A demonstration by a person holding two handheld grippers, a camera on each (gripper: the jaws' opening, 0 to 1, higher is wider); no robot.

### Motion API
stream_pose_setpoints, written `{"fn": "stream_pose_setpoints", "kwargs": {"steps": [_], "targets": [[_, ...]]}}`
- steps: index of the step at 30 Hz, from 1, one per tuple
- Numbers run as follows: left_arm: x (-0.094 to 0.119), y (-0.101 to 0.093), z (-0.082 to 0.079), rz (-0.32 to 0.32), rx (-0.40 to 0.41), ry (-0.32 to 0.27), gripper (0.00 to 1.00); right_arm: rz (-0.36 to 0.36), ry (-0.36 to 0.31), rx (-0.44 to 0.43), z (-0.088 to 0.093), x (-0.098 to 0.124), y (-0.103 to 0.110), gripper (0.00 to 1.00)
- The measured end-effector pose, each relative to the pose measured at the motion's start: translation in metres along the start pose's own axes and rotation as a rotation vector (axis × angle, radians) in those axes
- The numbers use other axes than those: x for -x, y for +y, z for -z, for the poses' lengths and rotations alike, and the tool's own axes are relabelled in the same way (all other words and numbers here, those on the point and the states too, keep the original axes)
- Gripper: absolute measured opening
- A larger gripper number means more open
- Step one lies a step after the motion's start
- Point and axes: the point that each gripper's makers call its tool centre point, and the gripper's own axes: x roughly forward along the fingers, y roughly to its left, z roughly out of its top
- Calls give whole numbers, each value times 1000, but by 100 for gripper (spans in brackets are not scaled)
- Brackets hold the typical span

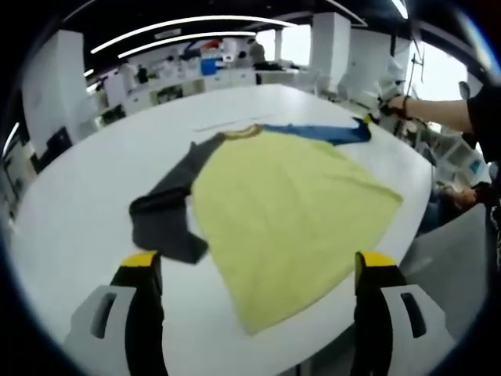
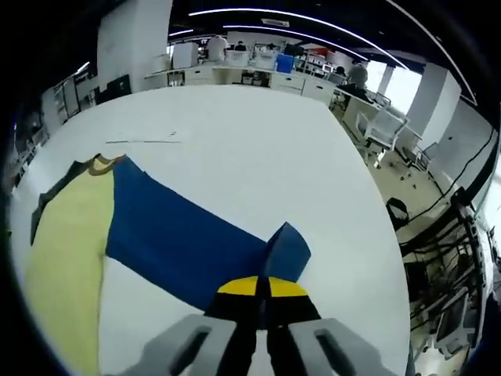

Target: Fold the garment on the visible template until the final outline fits inside the template.

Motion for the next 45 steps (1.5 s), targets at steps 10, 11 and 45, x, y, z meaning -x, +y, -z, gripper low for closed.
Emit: {"fn": "stream_pose_setpoints", "kwargs": {"steps": [10, 11, 45], "targets": [[-1, -1, -3, 12, -6, -13, 99, -77, -15, 53, -17, 0, 47, 0], [-1, -1, -3, 12, -6, -13, 99, -87, -16, 53, -18, 0, 52, 0], [1, -2, 1, 20, -10, -20, 99, -254, -89, 54, -67, -9, 172, 0]]}}
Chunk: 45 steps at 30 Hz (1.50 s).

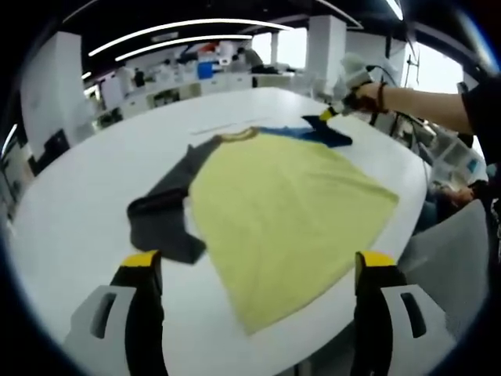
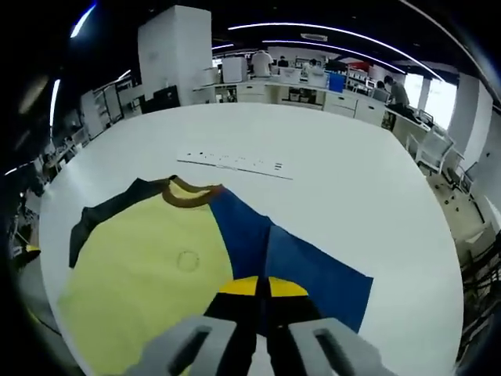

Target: Fold the garment on the visible template until the final outline fits inside the template.

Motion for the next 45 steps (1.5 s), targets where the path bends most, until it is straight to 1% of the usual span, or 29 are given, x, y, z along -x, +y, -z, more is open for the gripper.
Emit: {"fn": "stream_pose_setpoints", "kwargs": {"steps": [5, 7, 8, 13, 22, 25, 30, 34, 45], "targets": [[0, -1, -2, 1, 3, -7, 99, -18, -8, -5, -7, -7, 12, 0], [0, -3, -5, 14, 10, -29, 99, -25, -9, -9, -8, -9, 17, 0], [1, -3, -5, 15, 12, -30, 99, -28, -10, -12, -9, -10, 19, 0], [0, -2, -1, 5, 2, -13, 99, -48, -20, -12, -15, -16, 41, 0], [1, 1, 0, -11, 8, -18, 99, -81, -30, 9, -23, -21, 73, 0], [1, 3, 0, -17, 13, -23, 99, -85, -30, 24, -25, -22, 81, 0], [1, 3, 0, -14, 6, -20, 99, -111, -51, 45, -33, -25, 98, 0], [1, 3, 1, -14, 5, -16, 99, -129, -56, 47, -36, -27, 109, 0], [2, 3, 5, -20, 6, -5, 99, -173, -59, 84, -41, -32, 141, 0]]}}
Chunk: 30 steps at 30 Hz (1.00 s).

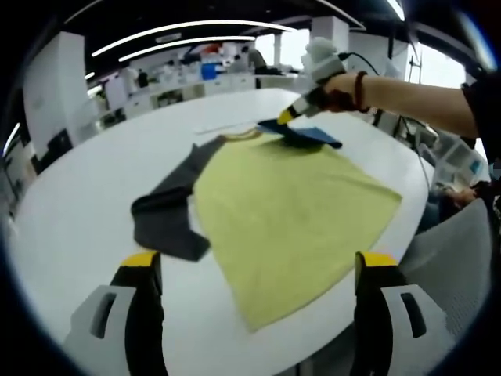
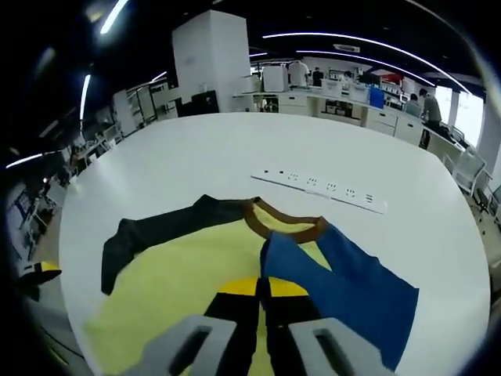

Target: Fold the garment on the visible template until the final outline fits inside the template.

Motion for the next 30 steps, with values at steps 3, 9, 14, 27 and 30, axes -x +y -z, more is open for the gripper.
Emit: {"fn": "stream_pose_setpoints", "kwargs": {"steps": [3, 9, 14, 27, 30], "targets": [[0, -1, 1, 3, 3, 2, 99, -9, 2, 13, -2, -2, 7, 0], [-2, -2, 2, 7, 7, 7, 99, -28, -4, 8, -8, -8, 19, 0], [-3, -2, -1, 10, 3, -1, 99, -57, -5, 6, -11, -13, 35, 0], [-3, 1, 0, 6, 13, 0, 99, -106, -16, 39, -23, -19, 70, 0], [-4, 1, 1, 8, 11, 3, 99, -121, -21, 57, -25, -20, 79, 0]]}}
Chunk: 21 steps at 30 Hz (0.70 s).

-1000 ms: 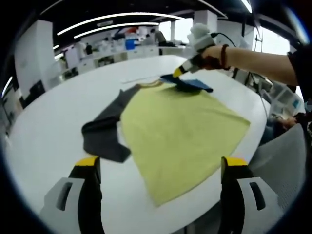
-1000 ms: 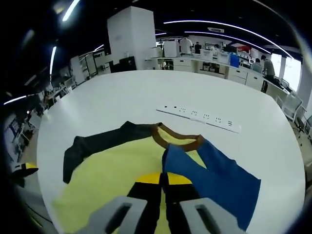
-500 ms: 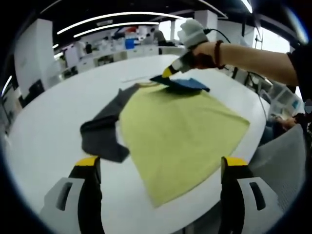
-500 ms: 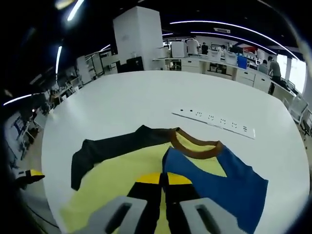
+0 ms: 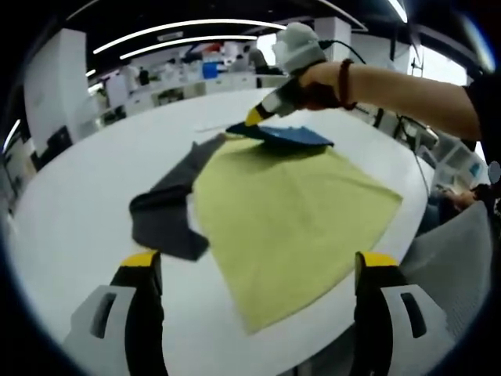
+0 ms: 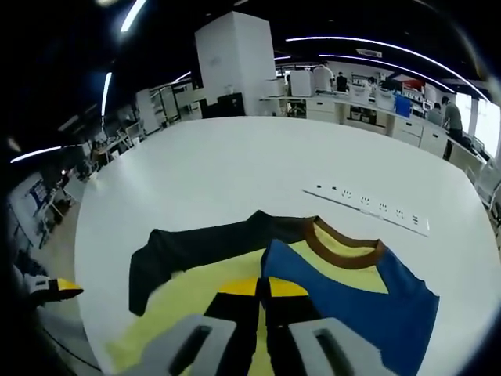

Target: Fold the garment on the visible template until the final outline fits inside the template.

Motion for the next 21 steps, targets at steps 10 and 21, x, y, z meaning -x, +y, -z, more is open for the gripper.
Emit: {"fn": "stream_pose_setpoints", "kwargs": {"steps": [10, 21], "targets": [[-1, 0, 0, 5, 3, -4, 99, -35, 2, 57, 0, -1, 24, 0], [-2, -3, 3, 11, 6, 3, 99, -71, 33, 94, 11, -7, 44, 0]]}}
